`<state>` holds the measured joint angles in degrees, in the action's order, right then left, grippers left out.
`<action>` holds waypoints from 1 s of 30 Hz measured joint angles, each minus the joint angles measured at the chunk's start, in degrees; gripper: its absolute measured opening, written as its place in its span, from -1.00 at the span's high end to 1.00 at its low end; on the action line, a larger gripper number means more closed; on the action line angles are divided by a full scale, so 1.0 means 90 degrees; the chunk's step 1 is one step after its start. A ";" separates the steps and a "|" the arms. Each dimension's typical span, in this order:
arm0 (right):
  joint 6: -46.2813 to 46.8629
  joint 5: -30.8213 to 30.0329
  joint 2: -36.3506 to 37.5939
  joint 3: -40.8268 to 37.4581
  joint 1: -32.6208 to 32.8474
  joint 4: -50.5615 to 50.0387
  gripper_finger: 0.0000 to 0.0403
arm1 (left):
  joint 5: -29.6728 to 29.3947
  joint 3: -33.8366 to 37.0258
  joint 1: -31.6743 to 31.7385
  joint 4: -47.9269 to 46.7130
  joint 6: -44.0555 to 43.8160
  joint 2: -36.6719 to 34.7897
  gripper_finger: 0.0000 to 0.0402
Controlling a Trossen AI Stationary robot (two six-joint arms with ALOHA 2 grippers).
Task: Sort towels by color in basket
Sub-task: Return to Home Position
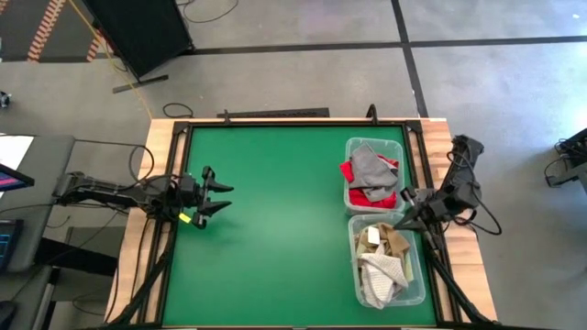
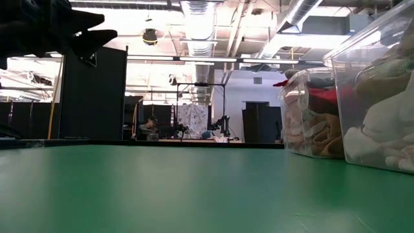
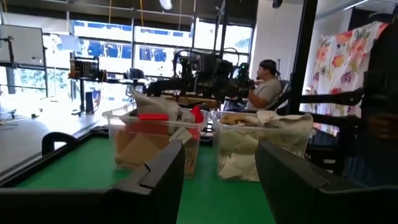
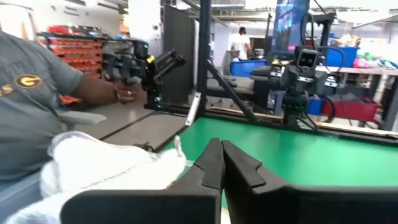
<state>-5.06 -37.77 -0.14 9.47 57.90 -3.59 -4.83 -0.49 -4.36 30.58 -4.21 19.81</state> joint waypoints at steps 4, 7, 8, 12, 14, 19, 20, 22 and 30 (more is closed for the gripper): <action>-0.0062 -0.0110 0.0000 -0.0050 -0.0002 0.0018 0.90 | -0.0002 0.0000 0.0000 -0.0089 -0.0005 0.0000 0.08; -0.0174 -0.0132 0.0000 -0.0050 -0.0004 0.0157 0.90 | -0.0002 0.0002 0.0000 -0.0235 0.0002 0.0000 0.08; -0.0202 -0.0132 0.0000 -0.0050 -0.0005 0.0200 0.89 | -0.0002 0.0002 0.0000 -0.0312 0.0002 0.0000 0.08; -0.0298 -0.0281 0.0002 -0.0203 -0.0131 0.0642 0.84 | -0.0002 0.0002 0.0000 -0.0500 0.0019 0.0000 0.08; -0.0412 -0.0491 0.0000 -0.0494 -0.0259 0.1138 0.84 | -0.0001 0.0003 0.0000 -0.0565 0.0059 0.0000 0.08; -0.0701 -0.0592 0.0000 -0.1000 -0.0637 0.2396 0.86 | -0.0002 0.0005 0.0000 -0.0628 0.0104 0.0000 0.08; -0.0672 -0.0590 0.0000 -0.1000 -0.0688 0.2426 0.86 | -0.0002 0.0005 0.0000 -0.0641 0.0109 0.0000 0.08; -0.0627 -0.0627 0.0000 -0.1000 -0.0782 0.2449 0.86 | -0.0002 0.0007 0.0000 -0.0683 0.0163 0.0001 0.08; -0.0396 -0.0695 0.0000 -0.1002 -0.1178 0.2391 0.84 | -0.0011 0.0006 0.0000 -0.0795 0.0165 0.0000 0.08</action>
<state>-8.62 -44.03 -0.14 0.45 47.30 17.93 -4.93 -0.44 -4.36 23.43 -2.72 19.81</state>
